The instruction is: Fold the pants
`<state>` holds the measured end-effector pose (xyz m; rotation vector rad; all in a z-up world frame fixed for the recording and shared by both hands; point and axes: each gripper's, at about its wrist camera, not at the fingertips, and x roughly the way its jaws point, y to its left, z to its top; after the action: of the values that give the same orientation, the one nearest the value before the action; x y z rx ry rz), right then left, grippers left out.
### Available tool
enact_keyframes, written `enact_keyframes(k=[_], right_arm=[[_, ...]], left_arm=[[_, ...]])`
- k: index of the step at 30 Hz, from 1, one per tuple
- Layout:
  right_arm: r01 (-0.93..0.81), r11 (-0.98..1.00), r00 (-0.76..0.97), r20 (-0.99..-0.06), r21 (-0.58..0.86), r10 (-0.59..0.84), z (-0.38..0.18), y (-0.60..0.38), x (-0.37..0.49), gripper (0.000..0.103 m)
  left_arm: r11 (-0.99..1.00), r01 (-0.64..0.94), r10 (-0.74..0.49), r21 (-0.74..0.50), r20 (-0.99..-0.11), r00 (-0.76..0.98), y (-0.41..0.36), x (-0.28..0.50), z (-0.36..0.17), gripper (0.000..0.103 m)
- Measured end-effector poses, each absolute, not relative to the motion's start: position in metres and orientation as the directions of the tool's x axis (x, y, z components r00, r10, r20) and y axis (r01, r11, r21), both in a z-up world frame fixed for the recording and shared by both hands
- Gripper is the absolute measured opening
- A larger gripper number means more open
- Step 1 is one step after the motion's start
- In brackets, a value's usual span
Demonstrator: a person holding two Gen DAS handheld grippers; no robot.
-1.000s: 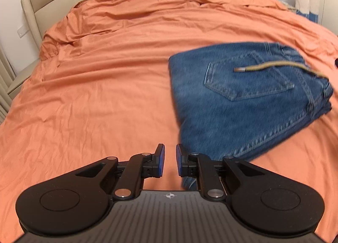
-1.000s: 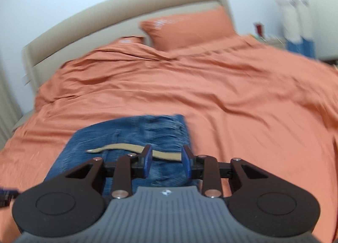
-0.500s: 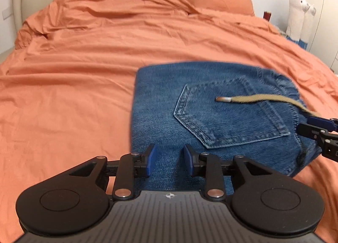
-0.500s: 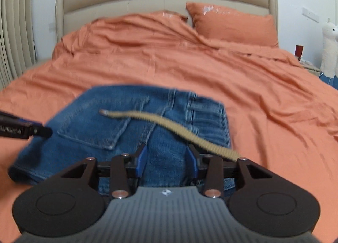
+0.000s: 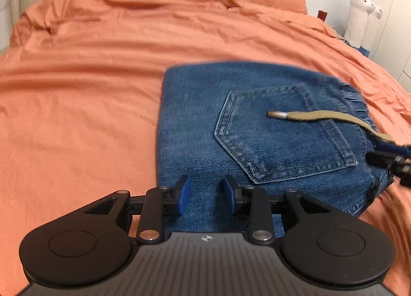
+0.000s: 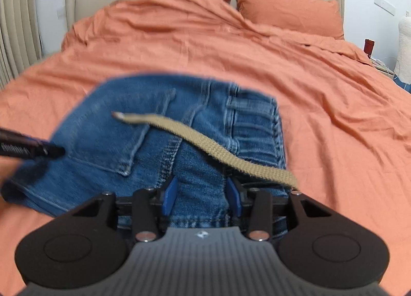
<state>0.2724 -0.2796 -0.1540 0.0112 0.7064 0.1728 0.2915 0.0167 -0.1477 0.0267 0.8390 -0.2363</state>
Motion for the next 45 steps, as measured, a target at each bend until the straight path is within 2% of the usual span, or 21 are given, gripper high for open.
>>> enact_keyframes(k=[2,3,6,7,10,16,22,28,31,33,34,35,37,41,45], right_arm=[[-0.141,0.975,0.759,-0.613,0.172,0.218,-0.141,-0.295,0.270,0.046],[-0.136,0.963,0.765,-0.593,0.234,0.252,-0.136,-0.305,0.270,0.052],[-0.069,0.934,0.775,-0.571,0.351,0.272,-0.133,-0.335,0.278,0.054],[-0.042,0.922,0.771,-0.574,0.386,0.276,-0.135,-0.347,0.283,0.058],[0.038,0.862,0.745,-0.589,0.505,0.313,-0.151,-0.379,0.296,0.063],[0.101,0.784,0.706,-0.599,0.613,0.378,-0.178,-0.408,0.312,0.064],[0.136,0.690,0.671,-0.579,0.711,0.464,-0.204,-0.427,0.328,0.065],[0.113,0.588,0.636,-0.513,0.801,0.576,-0.225,-0.430,0.346,0.065],[0.075,0.591,0.623,-0.500,0.803,0.601,-0.227,-0.424,0.354,0.058],[0.080,0.563,0.624,-0.482,0.823,0.615,-0.231,-0.425,0.357,0.052],[0.081,0.548,0.627,-0.470,0.832,0.622,-0.233,-0.427,0.358,0.048],[0.077,0.539,0.629,-0.460,0.839,0.627,-0.235,-0.427,0.357,0.044],[0.067,0.525,0.632,-0.444,0.848,0.635,-0.234,-0.429,0.356,0.036],[0.055,0.499,0.649,-0.410,0.865,0.641,-0.230,-0.432,0.353,0.022],[0.022,0.519,0.662,-0.401,0.855,0.633,-0.219,-0.430,0.348,0.020]], left_arm=[[0.977,0.207,-0.182,-0.055,-0.721,0.669,0.020,0.290,-0.139,0.059],[0.980,0.191,-0.172,-0.055,-0.713,0.680,0.024,0.291,-0.136,0.059],[0.983,0.138,-0.184,-0.123,-0.708,0.681,0.044,0.300,-0.132,0.059],[0.981,0.119,-0.195,-0.156,-0.708,0.679,0.052,0.303,-0.132,0.060],[0.961,0.075,-0.249,-0.265,-0.718,0.650,0.074,0.318,-0.138,0.065],[0.878,0.000,-0.395,-0.479,-0.724,0.565,0.105,0.340,-0.165,0.065],[0.775,-0.043,-0.522,-0.631,-0.676,0.521,0.123,0.358,-0.191,0.076],[0.740,0.020,-0.598,-0.672,-0.645,0.475,0.121,0.371,-0.202,0.076],[0.730,0.030,-0.614,-0.683,-0.636,0.468,0.118,0.374,-0.205,0.070],[0.723,0.034,-0.624,-0.690,-0.631,0.461,0.115,0.376,-0.207,0.058],[0.711,0.032,-0.636,-0.702,-0.624,0.454,0.114,0.376,-0.209,0.044],[0.694,0.025,-0.651,-0.719,-0.613,0.447,0.112,0.377,-0.211,0.035],[0.701,0.023,-0.643,-0.713,-0.617,0.453,0.109,0.376,-0.210,0.031],[0.709,0.028,-0.627,-0.705,-0.612,0.482,0.107,0.371,-0.199,0.009],[0.744,0.045,-0.589,-0.666,-0.622,0.516,0.102,0.364,-0.184,0.007]])
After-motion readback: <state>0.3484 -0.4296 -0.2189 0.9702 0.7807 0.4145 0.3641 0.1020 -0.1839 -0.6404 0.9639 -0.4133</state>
